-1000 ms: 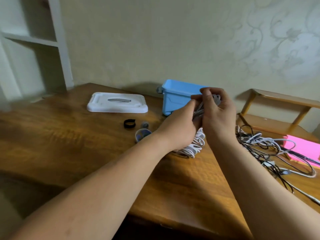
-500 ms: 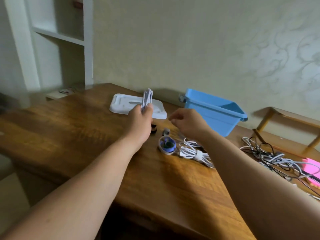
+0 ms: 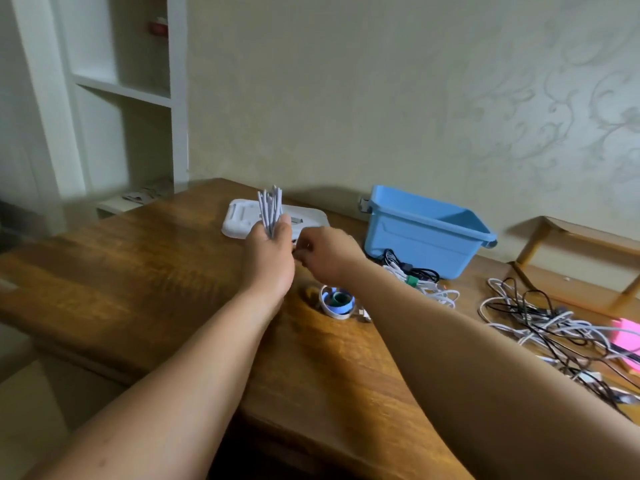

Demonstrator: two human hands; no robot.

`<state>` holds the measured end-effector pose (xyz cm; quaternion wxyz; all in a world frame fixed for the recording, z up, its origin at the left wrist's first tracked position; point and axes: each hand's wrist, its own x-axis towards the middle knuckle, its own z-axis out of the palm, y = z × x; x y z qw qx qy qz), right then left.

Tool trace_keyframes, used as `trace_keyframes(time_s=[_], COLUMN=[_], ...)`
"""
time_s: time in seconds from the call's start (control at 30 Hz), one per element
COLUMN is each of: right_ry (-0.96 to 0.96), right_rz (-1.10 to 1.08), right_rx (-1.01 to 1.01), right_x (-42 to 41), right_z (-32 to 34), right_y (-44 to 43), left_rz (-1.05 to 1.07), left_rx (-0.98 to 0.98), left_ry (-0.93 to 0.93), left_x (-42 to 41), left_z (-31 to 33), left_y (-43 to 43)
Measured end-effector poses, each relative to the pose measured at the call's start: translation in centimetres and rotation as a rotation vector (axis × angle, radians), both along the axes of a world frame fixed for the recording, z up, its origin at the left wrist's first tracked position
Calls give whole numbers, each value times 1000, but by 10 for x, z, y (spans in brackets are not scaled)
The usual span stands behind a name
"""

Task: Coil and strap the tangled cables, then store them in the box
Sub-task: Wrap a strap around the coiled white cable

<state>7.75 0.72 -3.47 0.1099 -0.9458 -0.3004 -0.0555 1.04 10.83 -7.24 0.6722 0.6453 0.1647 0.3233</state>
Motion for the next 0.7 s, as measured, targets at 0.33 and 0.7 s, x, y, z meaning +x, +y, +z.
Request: trace_keyframes(time_s=[0.33, 0.7], right_ry=[555, 393], right_rz=[157, 98], right_rx=[1003, 1338], right_x=[-59, -63], right_z=[7, 3], right_y=[-175, -261], left_rz=[-704, -477], left_rx=[-125, 501], left_ry=[-94, 11], left_x=[-23, 4], left_z=[35, 30], left_y=[-100, -199])
